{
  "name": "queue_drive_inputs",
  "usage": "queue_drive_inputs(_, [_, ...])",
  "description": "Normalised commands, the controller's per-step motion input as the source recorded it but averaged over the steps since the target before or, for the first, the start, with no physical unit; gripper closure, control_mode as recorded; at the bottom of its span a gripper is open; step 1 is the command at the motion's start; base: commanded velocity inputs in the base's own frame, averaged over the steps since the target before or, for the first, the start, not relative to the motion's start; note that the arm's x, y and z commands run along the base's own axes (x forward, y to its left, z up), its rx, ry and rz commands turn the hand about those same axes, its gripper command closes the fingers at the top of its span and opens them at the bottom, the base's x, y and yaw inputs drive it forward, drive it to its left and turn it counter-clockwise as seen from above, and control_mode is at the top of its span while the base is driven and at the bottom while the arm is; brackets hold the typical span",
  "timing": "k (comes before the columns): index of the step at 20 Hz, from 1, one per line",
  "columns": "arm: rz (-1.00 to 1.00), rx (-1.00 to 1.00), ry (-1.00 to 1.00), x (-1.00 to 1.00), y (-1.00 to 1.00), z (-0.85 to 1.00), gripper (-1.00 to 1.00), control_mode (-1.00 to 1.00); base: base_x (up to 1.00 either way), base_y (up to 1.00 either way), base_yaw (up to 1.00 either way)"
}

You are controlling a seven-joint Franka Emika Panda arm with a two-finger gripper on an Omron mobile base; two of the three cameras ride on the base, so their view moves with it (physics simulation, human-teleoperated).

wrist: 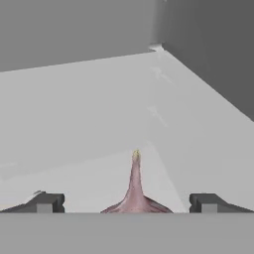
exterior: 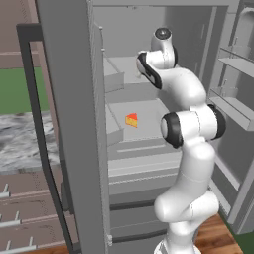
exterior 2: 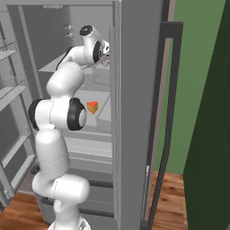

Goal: Take the cheese, fish, and garlic from the fridge and place them on the plate on the dining counter to create an appetizer plate.

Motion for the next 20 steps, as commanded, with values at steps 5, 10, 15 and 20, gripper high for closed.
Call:
queue_drive_inputs(5, [-0.03, -0.01, -0.01, -0.01, 0.0, -0.4, -1.0, -1.0, 0.0, 0.0, 0.0])
queue_drive_inputs(10, [-0.06, -0.02, -0.08, -0.02, 0.0, -0.65, -1.0, -1.0, 0.0, 0.0, 0.0])
queue_drive_inputs(15, [-0.08, 0.0, -0.04, 0.03, 0.0, -0.48, -1.0, -1.0, 0.0, 0.0, 0.0])
queue_drive_inputs(20, [-0.11, 0.0, 0.0, 0.01, -0.02, -0.55, -1.0, -1.0, 0.0, 0.0, 0.0])
